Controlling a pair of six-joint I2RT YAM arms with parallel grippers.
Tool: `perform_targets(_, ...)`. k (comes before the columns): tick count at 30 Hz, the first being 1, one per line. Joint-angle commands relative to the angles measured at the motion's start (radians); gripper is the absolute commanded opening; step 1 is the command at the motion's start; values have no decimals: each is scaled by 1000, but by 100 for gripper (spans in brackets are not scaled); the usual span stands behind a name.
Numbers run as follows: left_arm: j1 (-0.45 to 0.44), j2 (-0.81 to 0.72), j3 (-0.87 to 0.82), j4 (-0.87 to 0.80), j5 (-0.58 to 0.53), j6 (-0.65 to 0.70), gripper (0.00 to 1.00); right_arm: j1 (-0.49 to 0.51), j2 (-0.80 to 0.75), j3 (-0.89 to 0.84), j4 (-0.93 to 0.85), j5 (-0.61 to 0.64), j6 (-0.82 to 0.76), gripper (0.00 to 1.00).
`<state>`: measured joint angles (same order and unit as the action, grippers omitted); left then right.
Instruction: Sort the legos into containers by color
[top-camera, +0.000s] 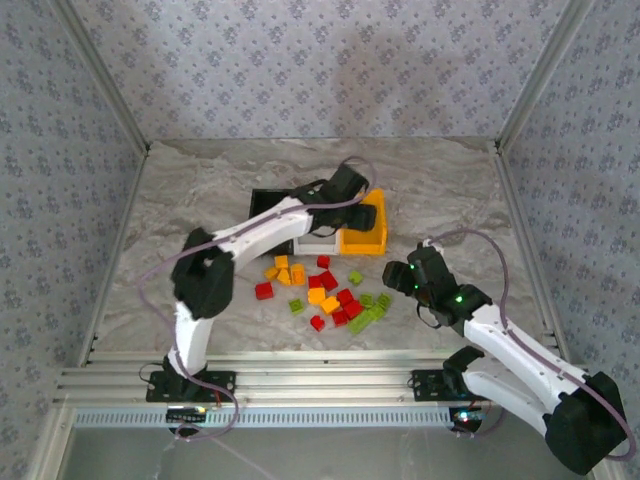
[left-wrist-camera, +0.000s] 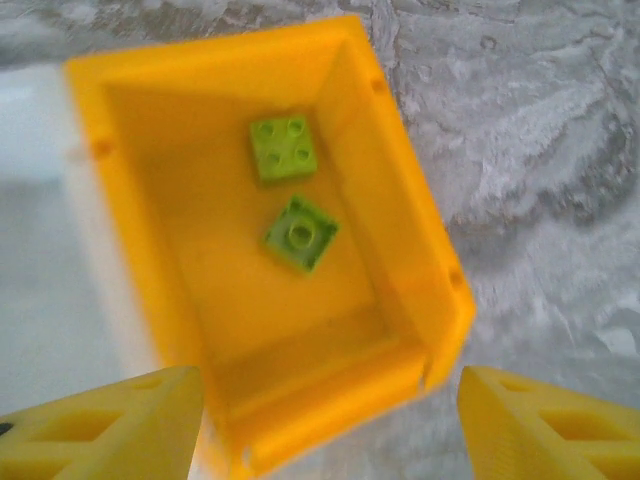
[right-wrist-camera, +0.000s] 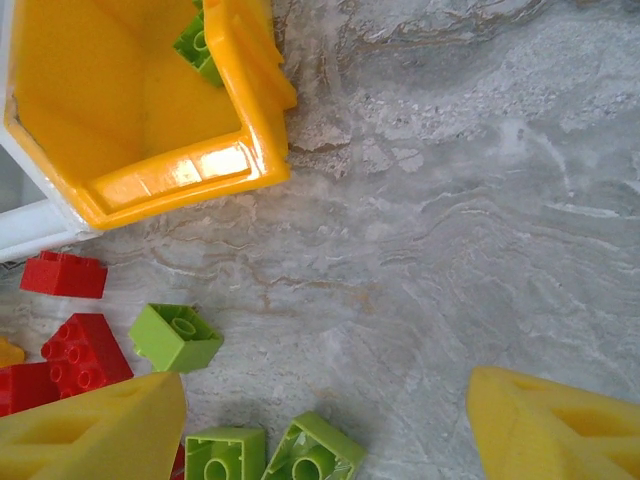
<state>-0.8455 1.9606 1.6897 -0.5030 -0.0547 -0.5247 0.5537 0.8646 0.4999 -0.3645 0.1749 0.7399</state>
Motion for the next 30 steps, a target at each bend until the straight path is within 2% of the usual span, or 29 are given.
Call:
perform_targets(1,-17,-240,-187,115,19,-43,69,-2,13,-11,7,-30,-19,76)
perform_targets(5,-38,-497,-499,123,-63,-101,76,3,38,-11,24,-45,-19,76)
perform_targets(9,-32,-713,-754,40,-144,-190,78,8,52,-14,48,-50,-15,76)
perform_targets(14,32,-857,-984,-40,-129,-267,78,13,72,-10,61,-47,-14,76)
perform_targets(19,50,-864,-1078,-15,-170,-251,80,14,75,-4,64,-43,-14,76)
perform_targets(24,86,-766,-1094,66,-188,-223,79,14,66,1,53,-40,-15,76)
perform_targets(30,142,-647,-1071,196,-150,-180,77,17,46,-4,40,-30,-16,76)
